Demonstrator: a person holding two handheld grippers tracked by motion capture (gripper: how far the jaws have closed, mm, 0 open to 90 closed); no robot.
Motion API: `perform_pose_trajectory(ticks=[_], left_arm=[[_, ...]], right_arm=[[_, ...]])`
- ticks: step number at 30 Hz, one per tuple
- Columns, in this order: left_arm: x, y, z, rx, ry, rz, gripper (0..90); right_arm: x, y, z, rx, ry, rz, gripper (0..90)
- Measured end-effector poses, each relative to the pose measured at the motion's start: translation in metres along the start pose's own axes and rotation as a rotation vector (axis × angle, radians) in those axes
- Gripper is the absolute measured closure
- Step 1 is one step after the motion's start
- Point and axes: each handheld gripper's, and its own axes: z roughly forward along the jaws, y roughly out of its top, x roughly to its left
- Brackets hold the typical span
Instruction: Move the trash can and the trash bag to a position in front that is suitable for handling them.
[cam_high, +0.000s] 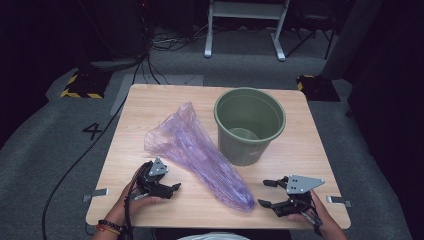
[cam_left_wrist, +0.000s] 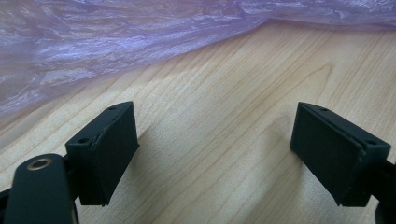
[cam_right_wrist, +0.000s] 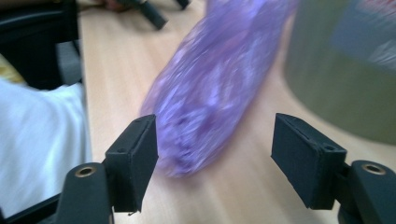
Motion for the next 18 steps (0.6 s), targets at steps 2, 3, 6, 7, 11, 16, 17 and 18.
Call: perform_pose_trajectory(ticks=[2, 3, 6, 7, 11, 16, 17, 18], left_arm=[[0.000, 0.000, 0.000, 0.000, 0.000, -0.002, 14.4], [0.000, 0.000, 0.000, 0.000, 0.000, -0.002, 14.5], [0.000, 0.000, 0.000, 0.000, -0.002, -0.001, 14.3], [0.000, 0.000, 0.000, 0.000, -0.002, -0.001, 14.2], [0.000, 0.000, 0.000, 0.001, -0.004, -0.004, 14.1], [-0.001, 0.001, 0.001, 0.002, -0.004, 0.001, 13.8], [-0.001, 0.001, 0.001, 0.004, -0.004, 0.000, 13.3], [-0.001, 0.002, 0.002, 0.005, -0.002, -0.004, 13.3]], right_arm=[[-0.001, -0.005, 0.003, 0.020, 0.008, 0.005, 29.9], [-0.001, -0.005, 0.003, 0.020, 0.008, 0.005, 29.9], [-0.001, -0.009, 0.006, 0.033, 0.010, 0.011, 29.9], [-0.001, -0.009, 0.006, 0.033, 0.010, 0.011, 29.9], [0.004, -0.005, 0.007, 0.004, 0.013, 0.010, 31.1], [0.010, -0.003, 0.014, -0.012, 0.006, -0.005, 35.3], [0.012, -0.006, 0.025, 0.011, -0.023, -0.018, 43.2], [0.012, -0.006, 0.025, 0.011, -0.023, -0.018, 43.2]])
